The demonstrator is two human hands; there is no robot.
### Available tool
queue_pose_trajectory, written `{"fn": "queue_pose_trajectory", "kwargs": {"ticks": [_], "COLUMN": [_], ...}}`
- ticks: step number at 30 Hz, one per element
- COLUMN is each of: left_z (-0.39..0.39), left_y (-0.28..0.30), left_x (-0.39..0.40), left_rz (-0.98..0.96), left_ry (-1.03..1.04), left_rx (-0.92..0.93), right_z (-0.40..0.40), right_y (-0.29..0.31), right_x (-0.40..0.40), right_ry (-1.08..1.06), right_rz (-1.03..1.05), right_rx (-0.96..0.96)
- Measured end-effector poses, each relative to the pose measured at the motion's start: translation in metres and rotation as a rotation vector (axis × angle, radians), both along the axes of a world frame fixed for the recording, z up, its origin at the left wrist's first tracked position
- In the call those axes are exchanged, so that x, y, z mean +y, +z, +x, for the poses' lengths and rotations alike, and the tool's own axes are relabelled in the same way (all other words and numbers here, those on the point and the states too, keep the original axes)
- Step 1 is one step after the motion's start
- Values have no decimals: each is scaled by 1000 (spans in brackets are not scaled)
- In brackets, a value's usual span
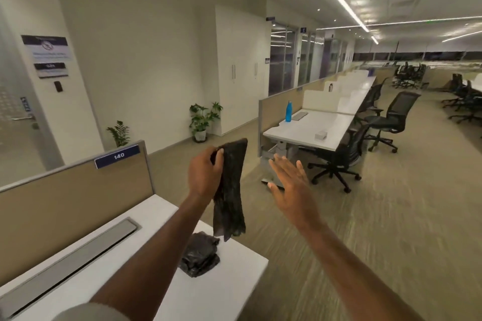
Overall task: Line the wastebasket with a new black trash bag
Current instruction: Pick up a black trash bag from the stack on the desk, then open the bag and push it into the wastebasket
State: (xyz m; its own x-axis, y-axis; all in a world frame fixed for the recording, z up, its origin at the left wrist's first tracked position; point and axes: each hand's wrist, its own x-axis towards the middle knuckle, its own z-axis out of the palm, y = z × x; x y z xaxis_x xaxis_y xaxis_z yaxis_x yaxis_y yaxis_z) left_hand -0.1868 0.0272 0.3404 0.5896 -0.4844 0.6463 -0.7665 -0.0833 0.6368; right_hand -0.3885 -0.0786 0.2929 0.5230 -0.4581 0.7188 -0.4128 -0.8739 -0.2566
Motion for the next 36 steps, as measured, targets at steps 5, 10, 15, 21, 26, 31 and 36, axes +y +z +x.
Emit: {"fn": "queue_pose_trajectory", "kwargs": {"ticks": [5,10,15,21,26,31,36], "left_z": [-87,-139,-173,-187,-182,-153,-123], "left_y": [61,82,83,48,9,-16,-27], "left_x": [2,-2,-8,-29,-28,-11,15], "left_rz": [-199,-283,-253,-199,-148,-141,-120], "left_ry": [-8,-97,-152,-218,-226,-247,-246], "left_rx": [156,346,455,609,787,1008,1035], "right_z": [-85,-159,-199,-219,-217,-207,-159], "right_y": [-11,-22,-15,8,34,-3,-28], "right_x": [42,82,107,114,147,183,205], "right_ry": [72,288,226,102,183,166,-30], "right_rz": [76,243,314,332,426,467,589], "right_rx": [-159,-226,-345,-573,-772,-322,-442]}}
